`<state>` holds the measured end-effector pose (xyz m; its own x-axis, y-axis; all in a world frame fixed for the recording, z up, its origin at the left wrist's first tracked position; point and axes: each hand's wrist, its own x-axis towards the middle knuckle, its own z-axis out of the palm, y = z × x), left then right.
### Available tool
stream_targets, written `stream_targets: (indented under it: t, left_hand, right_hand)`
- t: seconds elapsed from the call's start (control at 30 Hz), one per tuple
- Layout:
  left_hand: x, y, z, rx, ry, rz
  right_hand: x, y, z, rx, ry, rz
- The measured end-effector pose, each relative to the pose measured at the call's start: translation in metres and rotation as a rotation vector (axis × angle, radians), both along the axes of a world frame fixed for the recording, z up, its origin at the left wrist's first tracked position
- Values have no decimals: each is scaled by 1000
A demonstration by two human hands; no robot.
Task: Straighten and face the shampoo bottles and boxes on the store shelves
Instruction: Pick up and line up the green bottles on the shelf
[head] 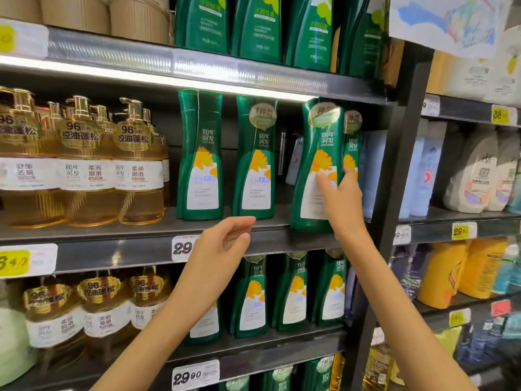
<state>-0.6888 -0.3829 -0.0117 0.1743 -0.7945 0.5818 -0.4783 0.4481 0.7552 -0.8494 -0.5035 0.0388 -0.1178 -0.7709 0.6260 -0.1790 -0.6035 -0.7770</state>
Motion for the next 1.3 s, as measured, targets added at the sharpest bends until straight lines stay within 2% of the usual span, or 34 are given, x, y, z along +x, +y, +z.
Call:
stream_targets:
  t: [0.13,0.27,0.4,0.57,0.67,0.77,0.93,1.07,1.2,1.3]
  left_hand:
    - [-18,3,-13,75,111,-77]
    - [-47,14,-46,211,265,-201]
    - [-56,39,-105,325,310,-136]
    - [-50,81,-161,463,497,-280]
    - [-48,93,-180,496,532,-244]
    - [-40,97,-189,518,578,-198]
    - [-34,103,-192,586,443,-152]
    - [-47,106,-204,520,123,136]
    - [-63,100,-210,562,-120,331]
    - [-57,89,-215,515,-173,291]
  right_hand:
    - [-16,39,-17,132,-82,213]
    - [-19,75,-71,250,-169,447]
    - [-21,103,-129,379,-126,575]
    - [-28,117,-182,617,-61,763]
    - [-24,121,-198,691,-99,901]
    - [-17,122,-206,734,-139,925]
    - [-1,125,-221,693,-72,754]
    - [9,131,-233,630,15,696]
    - [19,135,-239,644,16,692]
    - [20,134,-240,662,-23,697]
